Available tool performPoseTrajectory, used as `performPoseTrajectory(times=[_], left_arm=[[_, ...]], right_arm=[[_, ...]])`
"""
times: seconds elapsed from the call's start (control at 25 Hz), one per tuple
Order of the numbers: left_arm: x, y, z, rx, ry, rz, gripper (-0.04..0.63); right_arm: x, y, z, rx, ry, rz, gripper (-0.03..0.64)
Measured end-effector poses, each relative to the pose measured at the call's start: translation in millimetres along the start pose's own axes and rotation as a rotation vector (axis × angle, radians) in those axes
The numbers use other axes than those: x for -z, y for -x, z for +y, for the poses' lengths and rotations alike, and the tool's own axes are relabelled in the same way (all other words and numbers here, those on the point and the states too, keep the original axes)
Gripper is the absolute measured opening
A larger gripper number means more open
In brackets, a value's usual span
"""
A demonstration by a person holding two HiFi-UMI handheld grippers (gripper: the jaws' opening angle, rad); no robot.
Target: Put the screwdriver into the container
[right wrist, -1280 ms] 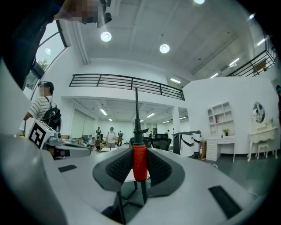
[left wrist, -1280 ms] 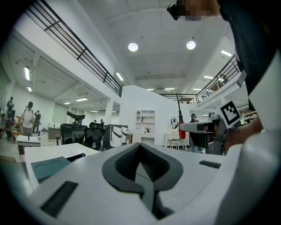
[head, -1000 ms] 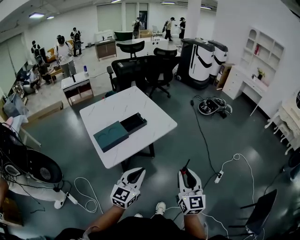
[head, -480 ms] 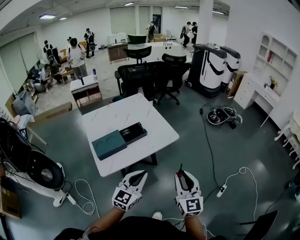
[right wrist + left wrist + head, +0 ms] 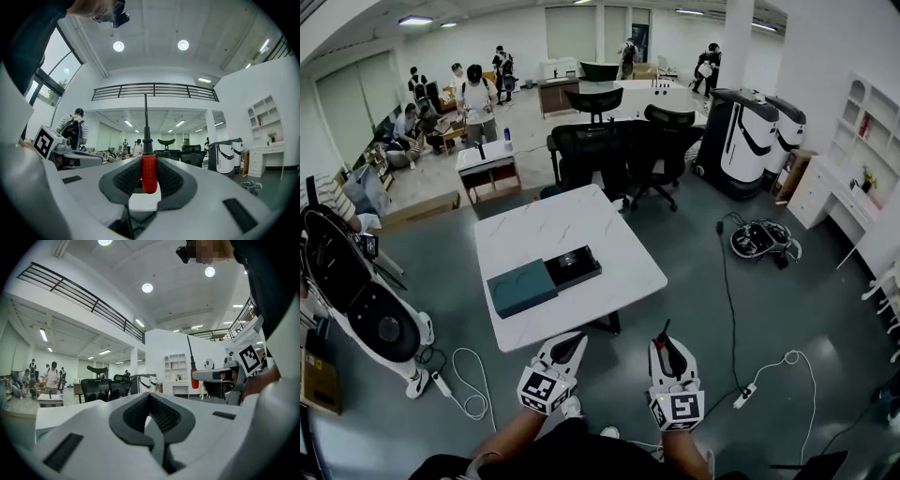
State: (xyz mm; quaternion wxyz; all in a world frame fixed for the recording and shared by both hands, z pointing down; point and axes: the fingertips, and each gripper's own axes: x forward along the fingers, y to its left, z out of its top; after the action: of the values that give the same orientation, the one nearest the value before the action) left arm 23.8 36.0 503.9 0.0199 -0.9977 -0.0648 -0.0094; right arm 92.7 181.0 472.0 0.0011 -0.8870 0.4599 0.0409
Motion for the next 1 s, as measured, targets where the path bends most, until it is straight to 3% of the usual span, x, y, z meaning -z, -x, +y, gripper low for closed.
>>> performPoseTrajectory(times=[0.4,1.0], left_arm=[[10,-28,69,-0.083,0.022,-0.006,0.006],[13,-60,211,-0.135,0.030,-0.002,0.006]], right_arm=[[10,-79,-1,-0.047,0.007,0.031,0.108],[26,-250,52,-0.182,0.017,0.067,0.107]])
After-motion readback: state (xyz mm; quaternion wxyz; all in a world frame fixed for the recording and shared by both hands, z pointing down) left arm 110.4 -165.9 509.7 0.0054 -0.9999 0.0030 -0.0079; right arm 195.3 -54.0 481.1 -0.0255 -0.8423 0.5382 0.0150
